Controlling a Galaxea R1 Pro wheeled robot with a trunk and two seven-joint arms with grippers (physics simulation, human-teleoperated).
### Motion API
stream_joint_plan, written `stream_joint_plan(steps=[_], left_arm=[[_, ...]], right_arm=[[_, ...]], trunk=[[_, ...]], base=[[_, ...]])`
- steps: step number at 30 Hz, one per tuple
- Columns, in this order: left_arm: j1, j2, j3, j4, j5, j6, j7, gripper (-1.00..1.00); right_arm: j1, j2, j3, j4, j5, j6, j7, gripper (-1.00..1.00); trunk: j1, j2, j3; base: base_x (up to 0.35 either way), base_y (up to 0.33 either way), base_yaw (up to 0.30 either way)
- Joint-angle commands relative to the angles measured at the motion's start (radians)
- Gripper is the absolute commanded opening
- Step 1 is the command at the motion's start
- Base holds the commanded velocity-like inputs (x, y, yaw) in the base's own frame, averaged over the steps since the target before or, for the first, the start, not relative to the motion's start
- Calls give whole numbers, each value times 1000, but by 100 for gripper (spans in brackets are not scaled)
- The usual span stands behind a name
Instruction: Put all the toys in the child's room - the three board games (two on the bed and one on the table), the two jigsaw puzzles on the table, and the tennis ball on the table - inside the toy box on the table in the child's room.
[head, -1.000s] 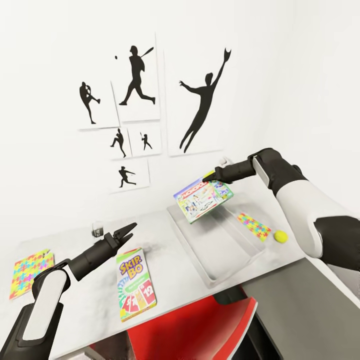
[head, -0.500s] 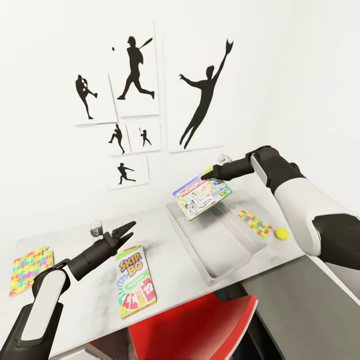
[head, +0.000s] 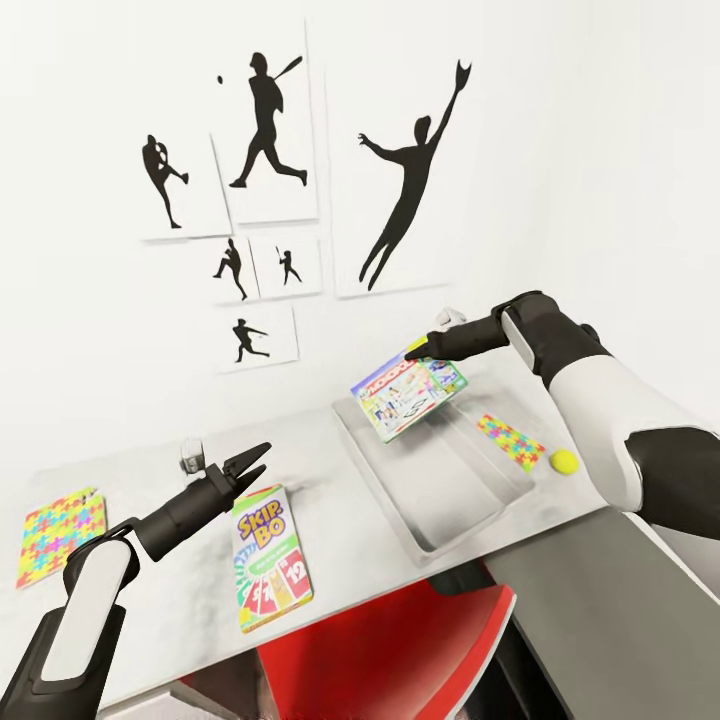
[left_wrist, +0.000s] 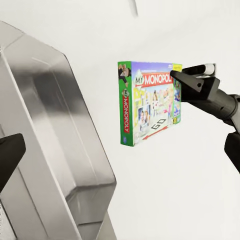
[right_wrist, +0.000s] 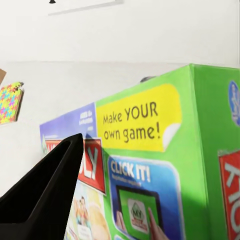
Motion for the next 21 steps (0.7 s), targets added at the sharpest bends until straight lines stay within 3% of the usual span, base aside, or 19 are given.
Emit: stream_joint_plan(steps=[1,15,21], left_arm=[[-1,0,2,3,1,6,-3,100],[0,0,12,14,5,5,-7,100],[1,0,34,15,2,5,-59,100]], right_arm=[[-1,0,1,-1,20,-9,8,-100],[-1,1,2,-1,43,-32,8,-100],[-1,1,3,-1,44,-33,8,-100]], trunk=[[1,-2,-4],[1,-2,-26],[1,-2,-36]], base=[[0,0,0],[0,0,0],[0,0,0]])
